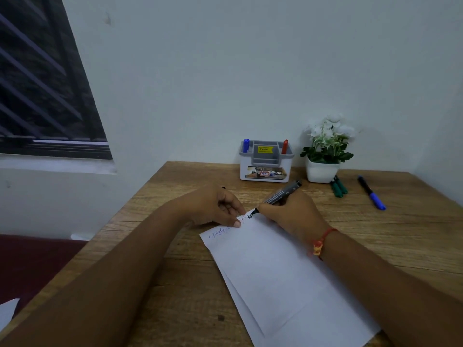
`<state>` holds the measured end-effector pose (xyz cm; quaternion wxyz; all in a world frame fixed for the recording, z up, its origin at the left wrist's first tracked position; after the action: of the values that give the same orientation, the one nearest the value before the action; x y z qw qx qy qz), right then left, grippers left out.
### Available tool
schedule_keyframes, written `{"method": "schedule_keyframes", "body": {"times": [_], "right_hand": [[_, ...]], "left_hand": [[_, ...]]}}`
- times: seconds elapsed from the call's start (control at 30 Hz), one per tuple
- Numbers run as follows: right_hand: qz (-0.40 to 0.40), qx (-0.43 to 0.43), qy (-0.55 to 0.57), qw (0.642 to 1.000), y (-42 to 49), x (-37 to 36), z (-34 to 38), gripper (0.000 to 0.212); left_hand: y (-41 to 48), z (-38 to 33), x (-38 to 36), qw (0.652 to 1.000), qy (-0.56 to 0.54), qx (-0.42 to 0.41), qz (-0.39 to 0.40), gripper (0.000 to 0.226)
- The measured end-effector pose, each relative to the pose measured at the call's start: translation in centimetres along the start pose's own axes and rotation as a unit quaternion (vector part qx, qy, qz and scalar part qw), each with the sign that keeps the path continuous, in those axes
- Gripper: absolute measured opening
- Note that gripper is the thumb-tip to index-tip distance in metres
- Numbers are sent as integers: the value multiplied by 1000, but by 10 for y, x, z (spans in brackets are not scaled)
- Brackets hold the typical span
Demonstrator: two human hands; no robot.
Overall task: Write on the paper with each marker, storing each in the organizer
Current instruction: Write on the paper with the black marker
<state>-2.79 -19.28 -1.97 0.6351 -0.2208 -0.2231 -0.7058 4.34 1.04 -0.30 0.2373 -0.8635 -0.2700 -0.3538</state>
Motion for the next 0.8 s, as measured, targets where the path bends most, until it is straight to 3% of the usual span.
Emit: {"method": "schedule_keyframes", "body": {"times": [0.8], "right_hand": [[-17,-25,-3,1000,-4,1,5,26]], "left_hand": [[1,1,0,1000,-10,2,2,30]]}}
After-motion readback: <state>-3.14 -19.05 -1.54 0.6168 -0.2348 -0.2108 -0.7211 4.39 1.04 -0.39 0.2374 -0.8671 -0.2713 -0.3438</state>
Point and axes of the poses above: each hand's wrist, its own y-axis towards the middle knuckle, its own x-axis out of the back of the hand, z = x × y, the point moved 1 cm from there along y, towards the middle knuckle, and after that the axes turned 11 degrees about z, right-handed, at the moved point
